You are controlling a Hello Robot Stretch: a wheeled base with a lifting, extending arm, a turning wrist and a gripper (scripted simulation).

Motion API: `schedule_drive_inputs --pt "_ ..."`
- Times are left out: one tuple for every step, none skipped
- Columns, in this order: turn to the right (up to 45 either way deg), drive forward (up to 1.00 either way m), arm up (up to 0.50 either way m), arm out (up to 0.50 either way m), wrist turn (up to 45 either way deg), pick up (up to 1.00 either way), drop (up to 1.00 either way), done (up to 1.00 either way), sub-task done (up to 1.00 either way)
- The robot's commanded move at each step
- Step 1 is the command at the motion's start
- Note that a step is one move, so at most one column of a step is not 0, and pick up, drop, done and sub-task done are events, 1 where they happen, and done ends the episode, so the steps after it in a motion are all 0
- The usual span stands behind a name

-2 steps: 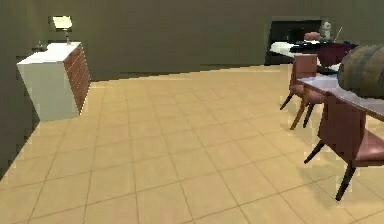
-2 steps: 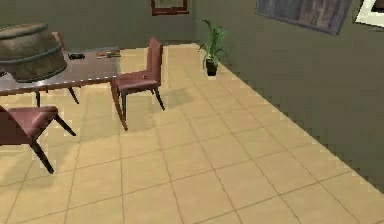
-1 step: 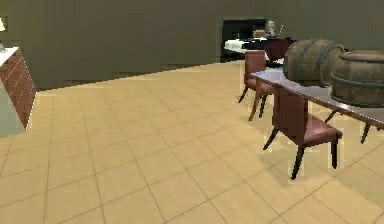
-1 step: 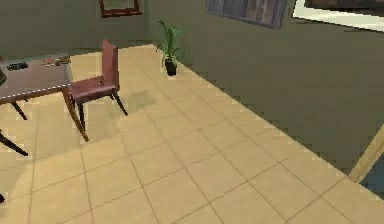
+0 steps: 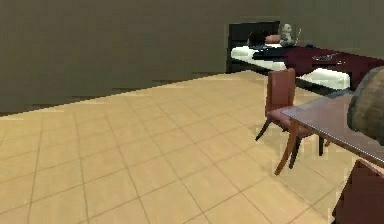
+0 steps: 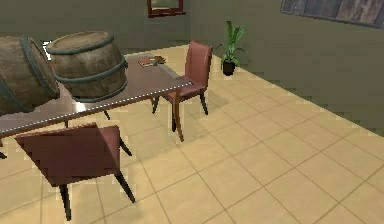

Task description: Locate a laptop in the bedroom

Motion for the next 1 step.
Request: schedule_drive_inputs --pt "3.0 0.00 0.00 0.00 0.0 0.00 0.00 0.00 0.00"
